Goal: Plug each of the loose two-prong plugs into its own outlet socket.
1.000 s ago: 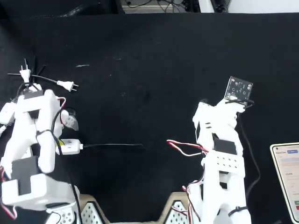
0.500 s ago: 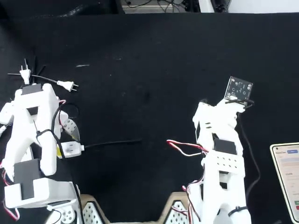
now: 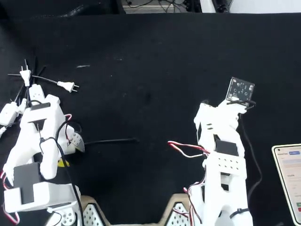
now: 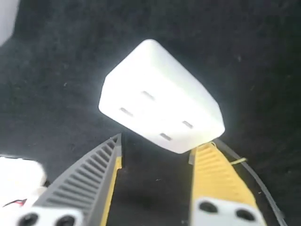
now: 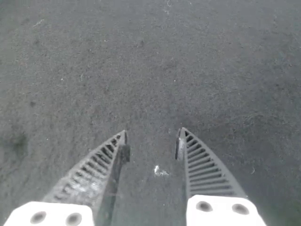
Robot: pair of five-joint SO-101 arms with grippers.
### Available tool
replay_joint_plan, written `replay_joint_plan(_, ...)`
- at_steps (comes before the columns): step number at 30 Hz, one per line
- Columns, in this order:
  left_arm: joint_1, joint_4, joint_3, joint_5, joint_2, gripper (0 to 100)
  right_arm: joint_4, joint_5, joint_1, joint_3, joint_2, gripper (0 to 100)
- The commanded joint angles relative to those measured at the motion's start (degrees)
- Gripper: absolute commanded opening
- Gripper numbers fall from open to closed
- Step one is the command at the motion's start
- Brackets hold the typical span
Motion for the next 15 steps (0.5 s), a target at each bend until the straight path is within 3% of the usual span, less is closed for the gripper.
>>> replay_joint_plan(1,-0.8,-5.7,-1.1,3.4,-1.5,25,0.3,0.1,-1.1,-1.3,-1.5,16.6)
replay_joint_plan(9,-0.4,-7.4,-1.6,2.8,-2.1,25,0.3,0.1,-1.1,-1.3,-1.5,16.6)
replay_joint_plan(15,-0.5,7.4,-8.7,0.6,-2.1,25,0.3,0.1,-1.1,-1.3,-1.5,16.6)
